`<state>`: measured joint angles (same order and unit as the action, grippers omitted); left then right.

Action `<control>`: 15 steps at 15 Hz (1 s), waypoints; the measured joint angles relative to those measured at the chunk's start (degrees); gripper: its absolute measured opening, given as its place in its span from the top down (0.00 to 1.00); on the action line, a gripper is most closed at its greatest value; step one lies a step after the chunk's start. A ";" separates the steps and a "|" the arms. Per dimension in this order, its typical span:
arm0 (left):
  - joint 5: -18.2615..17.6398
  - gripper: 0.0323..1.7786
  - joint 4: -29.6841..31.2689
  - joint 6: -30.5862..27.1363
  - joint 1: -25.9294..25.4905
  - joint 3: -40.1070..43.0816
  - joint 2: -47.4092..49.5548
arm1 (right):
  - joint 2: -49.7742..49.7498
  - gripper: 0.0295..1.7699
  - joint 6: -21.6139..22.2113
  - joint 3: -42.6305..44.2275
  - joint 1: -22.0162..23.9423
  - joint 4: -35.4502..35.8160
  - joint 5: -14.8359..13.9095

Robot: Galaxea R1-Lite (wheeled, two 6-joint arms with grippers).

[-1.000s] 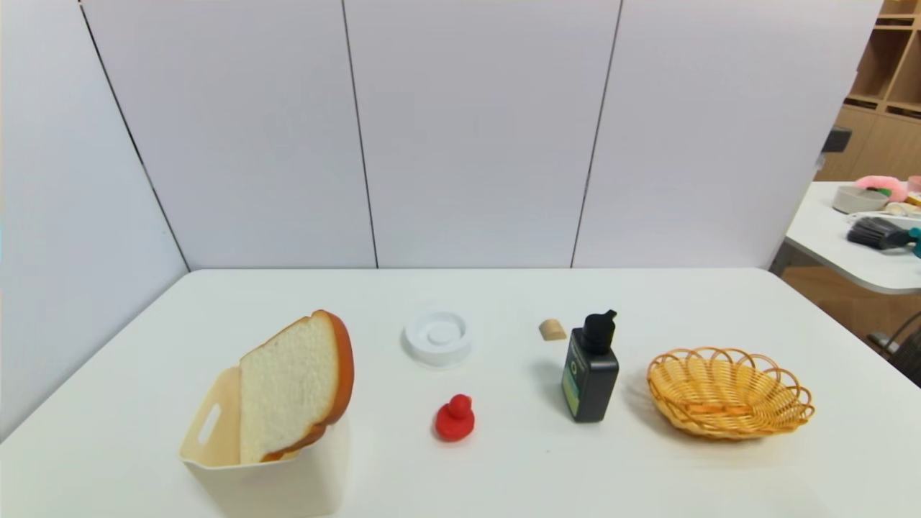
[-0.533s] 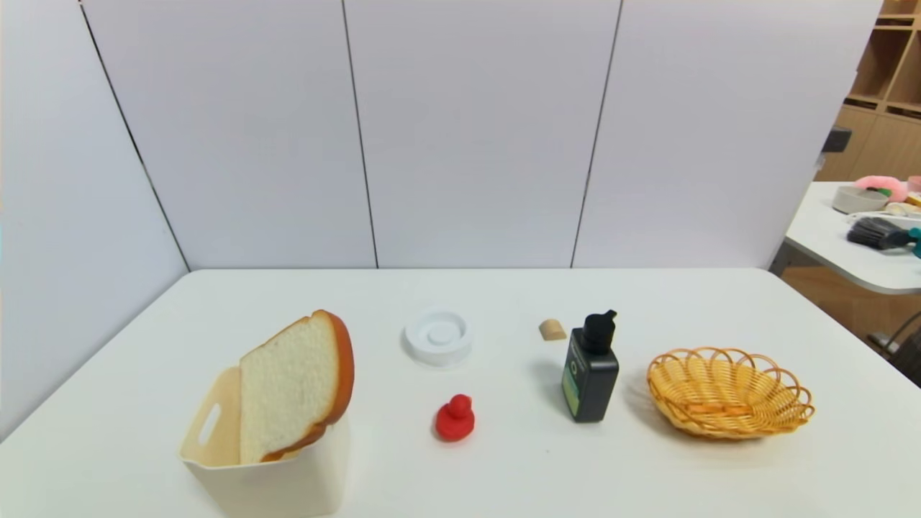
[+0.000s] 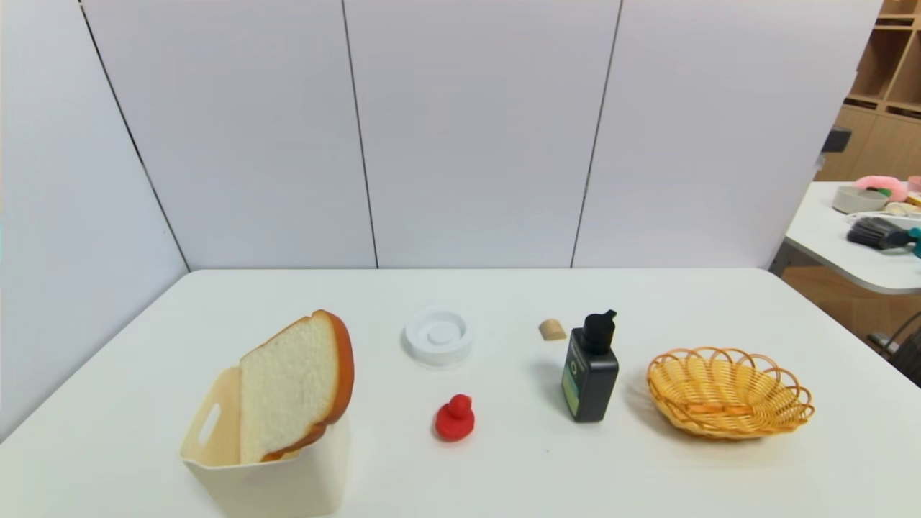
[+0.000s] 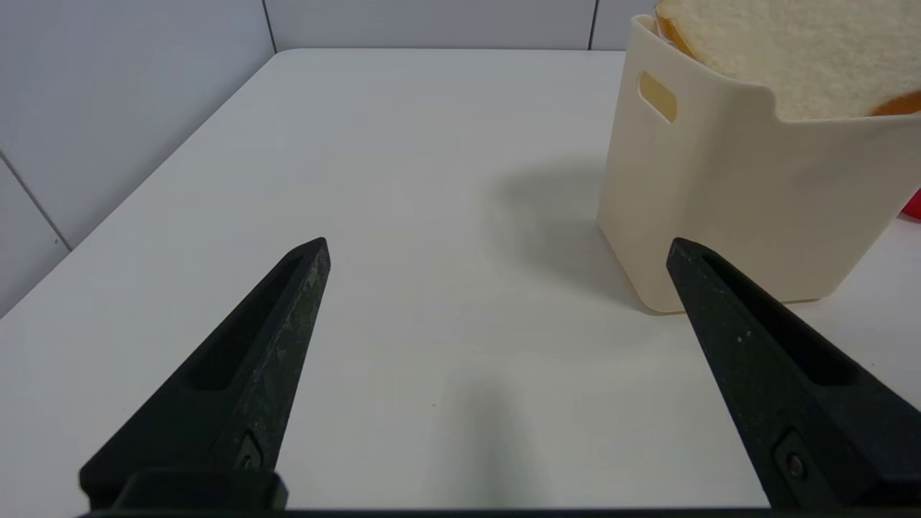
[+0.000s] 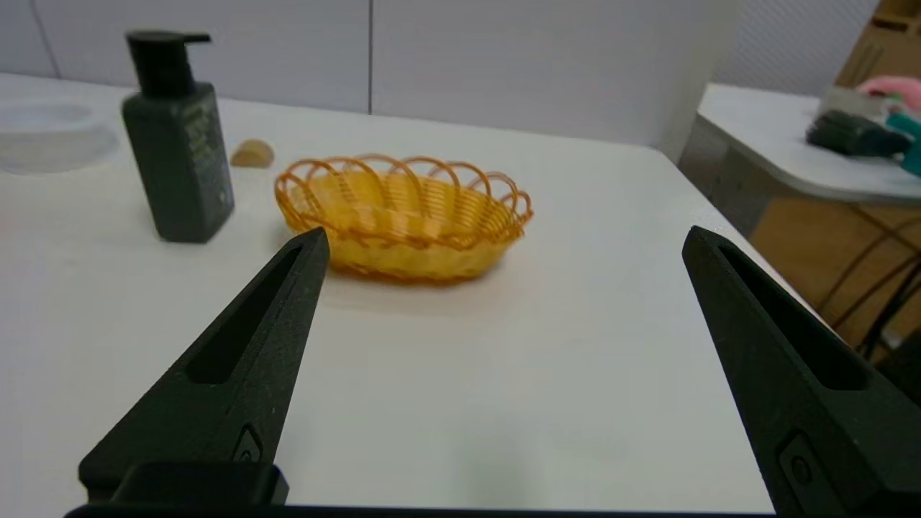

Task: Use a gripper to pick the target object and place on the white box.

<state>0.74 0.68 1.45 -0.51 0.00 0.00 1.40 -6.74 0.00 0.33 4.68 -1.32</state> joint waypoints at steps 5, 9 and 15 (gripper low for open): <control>0.00 0.05 0.00 0.02 0.00 0.00 0.00 | -1.45 0.04 7.01 0.00 -0.09 -3.64 0.44; 0.02 0.05 0.00 0.00 0.00 0.00 0.00 | -1.50 0.04 7.53 0.00 -0.06 -3.94 0.35; 0.00 0.05 0.00 0.00 0.00 0.00 0.00 | -1.50 0.04 7.34 0.00 -0.06 -3.94 0.41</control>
<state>0.74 0.68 1.45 -0.51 0.00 0.00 -0.10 0.60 0.00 0.27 0.74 -0.90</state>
